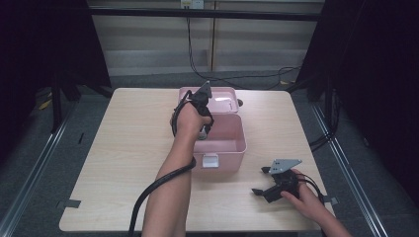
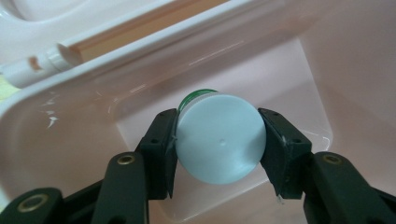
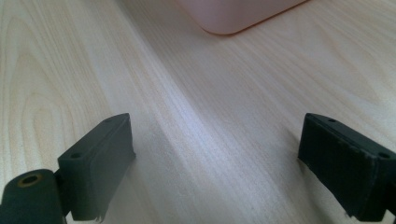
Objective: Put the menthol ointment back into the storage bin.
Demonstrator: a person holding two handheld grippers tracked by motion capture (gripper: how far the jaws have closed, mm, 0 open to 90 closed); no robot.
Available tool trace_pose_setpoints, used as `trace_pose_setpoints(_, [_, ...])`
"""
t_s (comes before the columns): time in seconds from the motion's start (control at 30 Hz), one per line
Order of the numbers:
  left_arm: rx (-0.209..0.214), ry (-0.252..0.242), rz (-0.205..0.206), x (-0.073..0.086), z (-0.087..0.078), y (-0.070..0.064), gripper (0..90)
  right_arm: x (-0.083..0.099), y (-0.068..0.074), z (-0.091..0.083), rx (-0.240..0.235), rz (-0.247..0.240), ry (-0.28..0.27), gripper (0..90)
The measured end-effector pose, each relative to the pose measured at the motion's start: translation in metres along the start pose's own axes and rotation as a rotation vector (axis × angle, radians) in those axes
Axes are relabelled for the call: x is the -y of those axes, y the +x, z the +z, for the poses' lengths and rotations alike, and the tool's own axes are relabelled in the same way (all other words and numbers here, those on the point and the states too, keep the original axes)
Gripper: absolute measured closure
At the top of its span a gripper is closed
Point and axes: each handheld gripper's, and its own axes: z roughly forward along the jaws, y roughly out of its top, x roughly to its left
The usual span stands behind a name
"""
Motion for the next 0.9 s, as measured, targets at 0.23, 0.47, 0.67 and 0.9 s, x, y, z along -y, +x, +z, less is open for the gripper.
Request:
trace_pose_setpoints(0.23, [-0.004, -0.01, -0.016, -0.001, 0.009, 0.0, 50.2, 0.0, 0.0, 0.0, 0.0, 0.0, 0.0, 9.6])
trace_pose_setpoints(0.47, [-0.007, -0.011, -0.006, -0.001, 0.016, 0.0, 50.2, 0.0, 0.0, 0.0, 0.0, 0.0, 0.0, 9.6])
trace_pose_setpoints(0.67, [-0.011, -0.017, -0.018, 0.0, 0.024, 0.001, 50.1, 0.0, 0.0, 0.0, 0.0, 0.0, 0.0, 9.6])
trace_pose_setpoints(0.9, [-0.02, -0.026, -0.018, 0.0, 0.03, 0.003, 50.1, 0.0, 0.0, 0.0, 0.0, 0.001, 0.0, 9.5])
